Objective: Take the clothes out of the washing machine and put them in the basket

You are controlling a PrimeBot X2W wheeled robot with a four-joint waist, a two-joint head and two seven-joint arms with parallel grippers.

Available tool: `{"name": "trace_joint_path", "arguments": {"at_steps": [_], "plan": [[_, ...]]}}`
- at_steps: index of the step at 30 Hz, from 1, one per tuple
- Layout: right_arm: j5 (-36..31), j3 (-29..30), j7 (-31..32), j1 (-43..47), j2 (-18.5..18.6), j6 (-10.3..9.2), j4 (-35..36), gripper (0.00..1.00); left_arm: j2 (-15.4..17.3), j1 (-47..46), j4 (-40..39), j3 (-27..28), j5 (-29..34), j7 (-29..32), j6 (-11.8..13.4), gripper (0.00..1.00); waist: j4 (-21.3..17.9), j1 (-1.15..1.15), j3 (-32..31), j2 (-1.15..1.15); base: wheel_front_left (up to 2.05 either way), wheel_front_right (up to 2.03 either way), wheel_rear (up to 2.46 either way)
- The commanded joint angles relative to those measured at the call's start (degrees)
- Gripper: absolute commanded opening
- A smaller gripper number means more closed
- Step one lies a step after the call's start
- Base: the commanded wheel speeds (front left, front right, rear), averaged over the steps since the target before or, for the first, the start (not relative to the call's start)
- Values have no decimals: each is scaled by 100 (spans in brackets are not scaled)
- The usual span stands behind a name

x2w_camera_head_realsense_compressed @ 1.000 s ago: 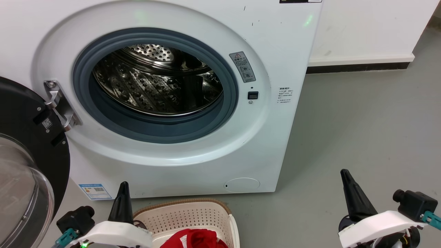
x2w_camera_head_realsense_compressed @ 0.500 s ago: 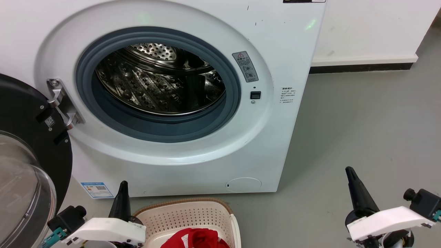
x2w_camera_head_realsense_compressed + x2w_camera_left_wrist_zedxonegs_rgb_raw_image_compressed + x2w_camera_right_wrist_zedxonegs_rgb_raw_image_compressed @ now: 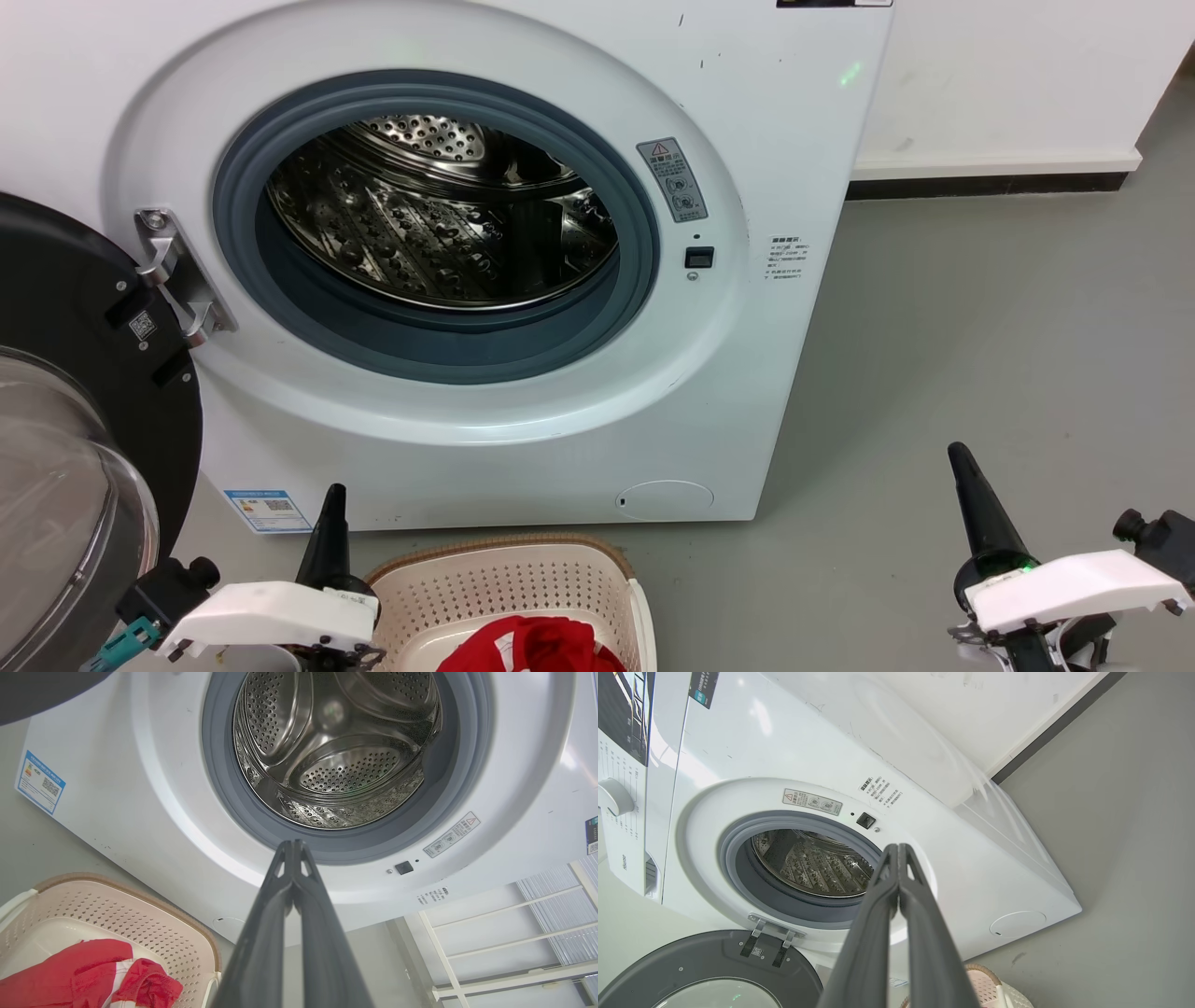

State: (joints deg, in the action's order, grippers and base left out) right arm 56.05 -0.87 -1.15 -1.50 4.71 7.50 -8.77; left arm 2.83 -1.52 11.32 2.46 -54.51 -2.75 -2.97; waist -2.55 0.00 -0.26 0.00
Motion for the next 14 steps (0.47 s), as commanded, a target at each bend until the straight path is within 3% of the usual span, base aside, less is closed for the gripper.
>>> {"name": "trace_joint_path", "arguments": {"at_steps": [1, 14], "plan": [[202, 25, 19, -152, 39, 0, 21, 0, 7, -159, -35, 40, -176, 40, -36, 0, 5, 0, 1, 0, 0, 0, 0], [1002, 116, 125, -227, 42, 0, -95, 0, 7, -233, 32, 121, -961, 236, -133, 0, 48, 0, 8, 0, 0, 0, 0]]}}
